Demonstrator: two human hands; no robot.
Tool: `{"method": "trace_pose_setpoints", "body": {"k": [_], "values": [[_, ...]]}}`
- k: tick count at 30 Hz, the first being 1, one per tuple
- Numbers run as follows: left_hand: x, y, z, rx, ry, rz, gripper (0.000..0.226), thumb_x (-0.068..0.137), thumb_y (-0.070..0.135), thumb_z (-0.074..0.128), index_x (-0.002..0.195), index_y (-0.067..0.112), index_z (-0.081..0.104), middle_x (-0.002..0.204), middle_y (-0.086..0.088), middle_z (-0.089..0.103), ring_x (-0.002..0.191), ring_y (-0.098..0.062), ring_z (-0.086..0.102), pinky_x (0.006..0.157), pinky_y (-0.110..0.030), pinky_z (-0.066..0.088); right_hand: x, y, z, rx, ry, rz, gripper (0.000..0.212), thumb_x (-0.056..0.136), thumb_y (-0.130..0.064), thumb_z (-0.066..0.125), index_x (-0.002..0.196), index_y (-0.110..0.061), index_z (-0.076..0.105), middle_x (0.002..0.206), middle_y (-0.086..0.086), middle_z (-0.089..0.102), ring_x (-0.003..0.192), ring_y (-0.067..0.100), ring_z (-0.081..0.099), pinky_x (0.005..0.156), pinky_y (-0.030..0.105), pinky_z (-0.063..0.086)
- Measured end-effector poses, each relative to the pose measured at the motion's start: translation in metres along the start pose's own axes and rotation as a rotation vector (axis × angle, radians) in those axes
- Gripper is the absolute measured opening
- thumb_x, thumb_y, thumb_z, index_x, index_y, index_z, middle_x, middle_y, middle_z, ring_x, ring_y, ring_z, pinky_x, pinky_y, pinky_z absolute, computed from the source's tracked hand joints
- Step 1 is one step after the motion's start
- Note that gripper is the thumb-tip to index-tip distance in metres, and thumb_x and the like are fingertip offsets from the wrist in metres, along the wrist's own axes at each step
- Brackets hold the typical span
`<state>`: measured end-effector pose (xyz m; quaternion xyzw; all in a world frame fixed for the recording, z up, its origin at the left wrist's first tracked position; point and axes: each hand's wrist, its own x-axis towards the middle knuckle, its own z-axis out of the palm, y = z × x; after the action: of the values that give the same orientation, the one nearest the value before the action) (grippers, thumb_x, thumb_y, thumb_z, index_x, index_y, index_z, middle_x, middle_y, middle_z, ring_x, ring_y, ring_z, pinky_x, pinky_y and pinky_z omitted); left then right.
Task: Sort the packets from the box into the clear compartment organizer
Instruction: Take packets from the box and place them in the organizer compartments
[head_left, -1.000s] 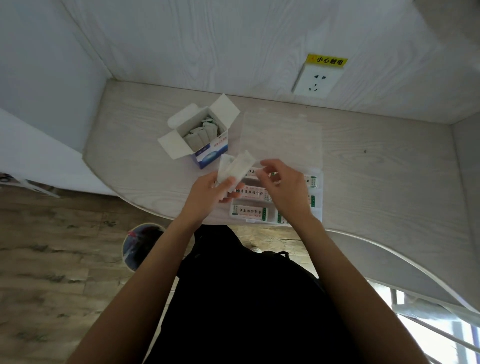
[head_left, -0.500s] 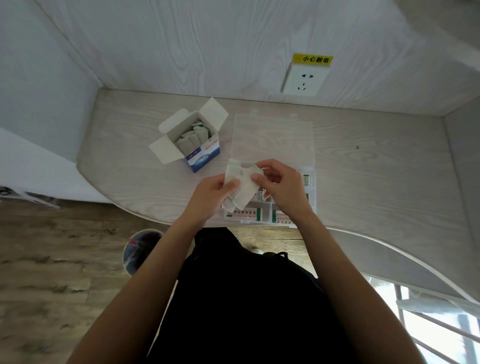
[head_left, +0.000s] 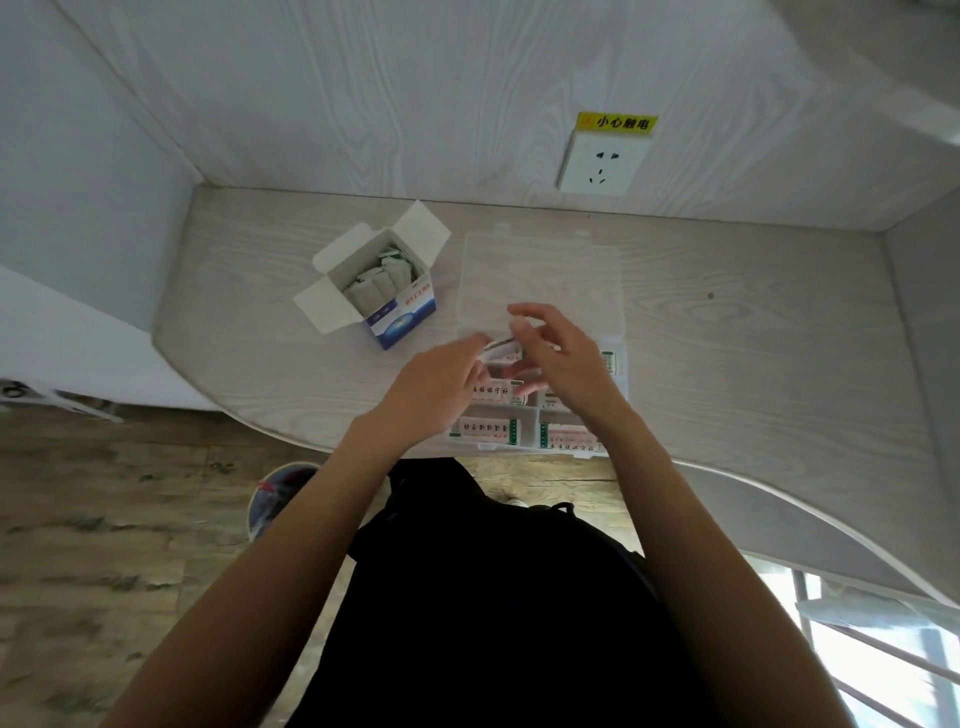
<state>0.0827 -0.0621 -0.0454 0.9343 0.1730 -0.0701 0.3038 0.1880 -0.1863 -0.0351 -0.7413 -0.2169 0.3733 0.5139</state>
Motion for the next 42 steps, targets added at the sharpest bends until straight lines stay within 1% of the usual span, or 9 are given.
{"method": "trace_pose_setpoints", "body": {"k": [3, 8, 12, 17, 20, 26, 31, 37, 42], "values": [[0.000, -0.001, 0.001, 0.210, 0.123, 0.192, 0.030, 0.095, 0.014, 0.046, 0.125, 0.009, 0.047, 0.107, -0.005, 0.055, 0.094, -0.017, 0.051, 0.075, -0.025, 0.039, 0.000, -0.004, -0.009, -0.064, -0.024, -0.053, 0.012, 0.087, -0.026, 0.064, 0.095, -0.017, 0.063, 0.090, 0.002, 0.067, 0.072, 0.016, 0.070, 0.066, 0.026, 0.057], [-0.016, -0.004, 0.011, -0.175, 0.018, 0.169, 0.048, 0.090, 0.026, 0.059, 0.133, 0.016, 0.041, 0.113, 0.007, 0.047, 0.099, -0.004, 0.042, 0.081, -0.014, 0.031, -0.010, 0.019, -0.013, -0.193, -0.022, -0.090, 0.020, 0.077, -0.017, 0.075, 0.084, -0.031, 0.064, 0.091, -0.006, 0.067, 0.081, 0.028, 0.065, 0.078, 0.043, 0.055], [-0.032, -0.012, 0.034, -0.137, 0.107, 0.116, 0.031, 0.089, 0.025, 0.060, 0.119, 0.019, 0.057, 0.106, 0.007, 0.061, 0.093, -0.007, 0.054, 0.078, -0.017, 0.040, -0.025, 0.045, -0.004, -0.362, 0.005, -0.155, 0.018, 0.077, -0.012, 0.073, 0.091, -0.021, 0.065, 0.088, -0.013, 0.059, 0.082, -0.006, 0.052, 0.076, 0.015, 0.041], [-0.042, -0.023, 0.049, 0.052, 0.301, 0.081, 0.016, 0.084, 0.025, 0.067, 0.099, 0.020, 0.070, 0.084, 0.003, 0.071, 0.075, -0.018, 0.060, 0.069, -0.026, 0.035, -0.036, 0.061, 0.016, -0.580, 0.102, -0.332, 0.010, 0.081, -0.016, 0.071, 0.089, -0.011, 0.066, 0.093, -0.002, 0.060, 0.079, 0.008, 0.056, 0.074, 0.015, 0.044], [-0.043, -0.024, 0.052, 0.117, 0.357, 0.057, 0.018, 0.081, 0.024, 0.071, 0.099, 0.024, 0.072, 0.074, 0.002, 0.070, 0.075, -0.020, 0.057, 0.069, -0.028, 0.034, -0.038, 0.066, 0.023, -0.751, 0.070, -0.366, 0.011, 0.088, -0.020, 0.064, 0.094, -0.011, 0.064, 0.091, 0.003, 0.066, 0.073, 0.026, 0.064, 0.065, 0.039, 0.054], [-0.044, -0.030, 0.052, 0.234, 0.311, 0.098, 0.019, 0.080, 0.025, 0.070, 0.099, 0.025, 0.071, 0.081, 0.003, 0.072, 0.079, -0.021, 0.056, 0.069, -0.029, 0.032, -0.040, 0.067, 0.028, -1.068, 0.073, -0.471, 0.032, 0.061, 0.003, 0.079, 0.083, -0.016, 0.068, 0.068, -0.002, 0.065, 0.053, 0.020, 0.061, 0.043, 0.019, 0.038], [-0.048, -0.037, 0.050, 0.274, 0.292, 0.122, 0.022, 0.080, 0.022, 0.071, 0.103, 0.022, 0.070, 0.087, 0.002, 0.073, 0.078, -0.021, 0.057, 0.068, -0.030, 0.039, -0.041, 0.058, 0.033, -1.132, 0.048, -0.462, 0.040, 0.049, 0.008, 0.081, 0.080, -0.014, 0.067, 0.063, -0.002, 0.063, 0.050, 0.018, 0.058, 0.043, 0.017, 0.034], [-0.043, -0.033, 0.049, 0.141, 0.187, 0.085, 0.024, 0.089, 0.020, 0.062, 0.113, 0.022, 0.066, 0.085, -0.002, 0.070, 0.078, -0.020, 0.056, 0.062, -0.029, 0.042, -0.038, 0.065, 0.039, -0.972, -0.014, -0.421, 0.037, 0.077, 0.013, 0.055, 0.107, -0.006, 0.065, 0.093, 0.010, 0.066, 0.079, 0.028, 0.064, 0.065, 0.037, 0.054], [-0.040, -0.038, 0.048, 0.164, 0.174, 0.088, 0.022, 0.092, 0.020, 0.056, 0.111, 0.022, 0.067, 0.097, 0.002, 0.071, 0.080, -0.018, 0.060, 0.065, -0.027, 0.044, -0.046, 0.067, 0.025, -1.001, 0.174, -0.513, 0.039, 0.060, 0.020, 0.066, 0.088, -0.007, 0.069, 0.078, 0.006, 0.068, 0.068, 0.024, 0.063, 0.059, 0.031, 0.054]]}}
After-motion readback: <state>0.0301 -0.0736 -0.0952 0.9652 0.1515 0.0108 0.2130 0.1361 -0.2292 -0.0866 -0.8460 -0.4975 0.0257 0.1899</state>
